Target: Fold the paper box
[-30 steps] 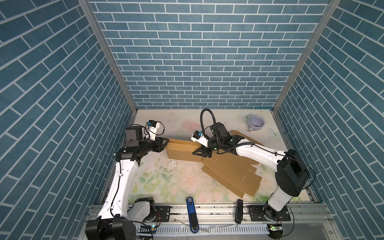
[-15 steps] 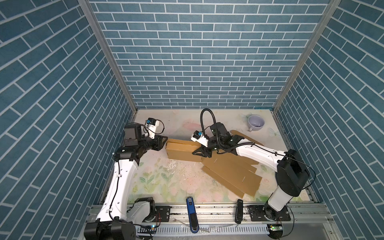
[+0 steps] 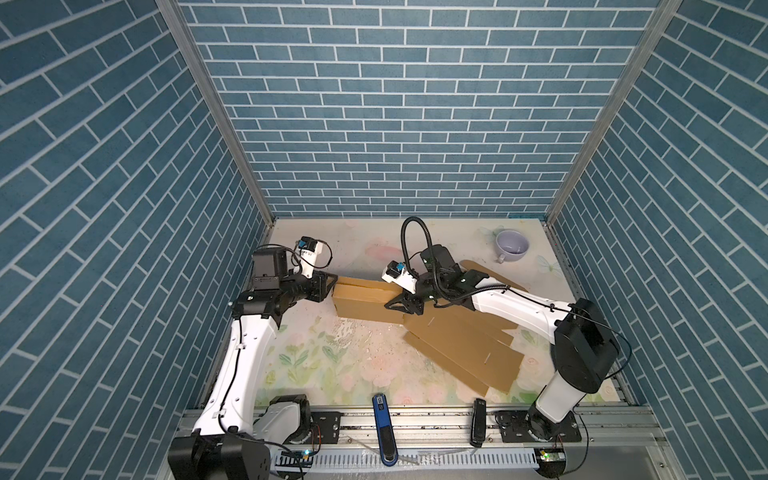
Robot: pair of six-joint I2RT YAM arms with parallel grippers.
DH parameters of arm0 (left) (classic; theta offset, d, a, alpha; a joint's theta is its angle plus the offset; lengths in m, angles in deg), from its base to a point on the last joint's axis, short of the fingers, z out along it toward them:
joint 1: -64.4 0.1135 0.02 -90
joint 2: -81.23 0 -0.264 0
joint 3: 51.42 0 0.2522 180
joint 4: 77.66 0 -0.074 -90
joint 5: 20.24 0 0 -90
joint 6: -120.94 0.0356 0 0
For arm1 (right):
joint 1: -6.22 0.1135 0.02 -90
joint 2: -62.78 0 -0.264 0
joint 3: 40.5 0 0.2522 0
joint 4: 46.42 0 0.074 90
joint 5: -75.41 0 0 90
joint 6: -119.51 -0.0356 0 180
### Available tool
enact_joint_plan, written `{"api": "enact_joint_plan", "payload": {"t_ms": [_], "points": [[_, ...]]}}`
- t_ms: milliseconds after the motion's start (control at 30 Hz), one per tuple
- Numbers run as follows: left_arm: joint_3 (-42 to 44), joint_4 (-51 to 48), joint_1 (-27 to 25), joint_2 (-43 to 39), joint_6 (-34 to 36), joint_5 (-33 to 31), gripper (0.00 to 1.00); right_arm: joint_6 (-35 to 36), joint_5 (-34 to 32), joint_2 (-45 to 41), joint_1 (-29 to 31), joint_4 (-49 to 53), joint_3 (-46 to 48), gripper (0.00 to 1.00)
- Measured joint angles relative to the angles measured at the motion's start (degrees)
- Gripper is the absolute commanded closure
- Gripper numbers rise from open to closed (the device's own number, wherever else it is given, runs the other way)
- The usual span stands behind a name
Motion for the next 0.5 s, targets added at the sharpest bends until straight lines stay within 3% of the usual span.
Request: {"api": "enact_joint_plan", "payload": {"t_ms": [500], "points": [[0.2, -1.4, -0.5, 0.0, -1.3, 0.9, 0.74, 0.0, 0.1, -0.1, 0.0, -0.9, 0.0, 0.85]]}}
